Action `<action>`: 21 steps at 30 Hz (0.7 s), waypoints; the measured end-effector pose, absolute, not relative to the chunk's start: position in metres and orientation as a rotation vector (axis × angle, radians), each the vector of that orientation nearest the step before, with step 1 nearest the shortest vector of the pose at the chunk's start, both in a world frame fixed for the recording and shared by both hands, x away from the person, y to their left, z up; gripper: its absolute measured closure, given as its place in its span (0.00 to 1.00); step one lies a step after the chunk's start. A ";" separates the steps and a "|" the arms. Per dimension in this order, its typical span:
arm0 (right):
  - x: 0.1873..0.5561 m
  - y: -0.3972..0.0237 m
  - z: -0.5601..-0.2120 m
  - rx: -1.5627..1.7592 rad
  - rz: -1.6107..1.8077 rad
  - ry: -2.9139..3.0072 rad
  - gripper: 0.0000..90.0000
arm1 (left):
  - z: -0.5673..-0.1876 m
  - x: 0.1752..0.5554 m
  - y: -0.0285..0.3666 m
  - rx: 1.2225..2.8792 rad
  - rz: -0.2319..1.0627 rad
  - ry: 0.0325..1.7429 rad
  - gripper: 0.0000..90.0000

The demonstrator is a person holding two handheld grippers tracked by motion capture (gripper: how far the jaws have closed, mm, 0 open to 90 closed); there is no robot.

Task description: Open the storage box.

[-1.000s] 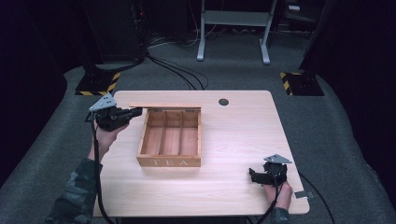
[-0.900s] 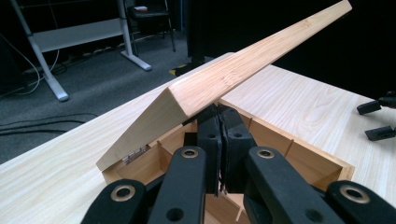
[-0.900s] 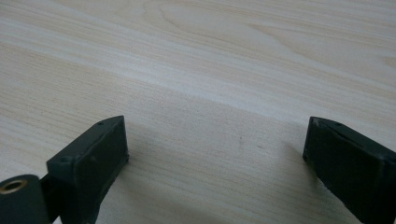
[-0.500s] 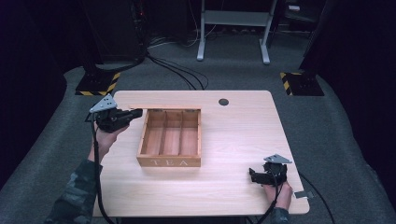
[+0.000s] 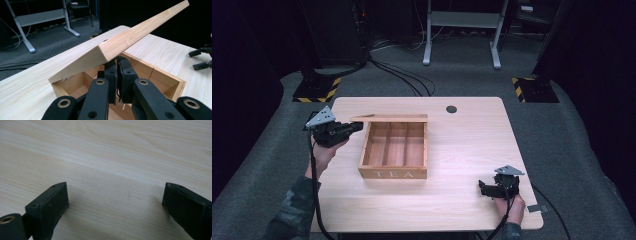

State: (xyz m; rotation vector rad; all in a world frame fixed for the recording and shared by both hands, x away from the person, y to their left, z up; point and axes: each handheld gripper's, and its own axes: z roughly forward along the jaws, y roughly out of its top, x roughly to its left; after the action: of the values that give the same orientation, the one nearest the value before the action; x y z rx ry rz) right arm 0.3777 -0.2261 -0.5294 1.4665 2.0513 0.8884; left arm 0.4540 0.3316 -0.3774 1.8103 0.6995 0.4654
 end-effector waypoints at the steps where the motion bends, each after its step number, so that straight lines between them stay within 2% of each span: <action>1: 0.378 -0.226 -0.529 1.469 0.888 2.051 0.07 | -0.379 0.453 0.331 1.809 0.465 0.702 0.96; 21: 0.378 -0.226 -0.529 1.469 0.888 2.051 0.07 | -0.420 0.434 0.331 1.811 0.431 0.725 0.98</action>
State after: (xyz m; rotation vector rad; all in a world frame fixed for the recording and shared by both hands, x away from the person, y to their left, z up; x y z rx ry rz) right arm 0.3775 -0.2260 -0.5294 1.4687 2.0507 0.8884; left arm 0.4337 0.3313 -0.4205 1.8114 0.7252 0.4313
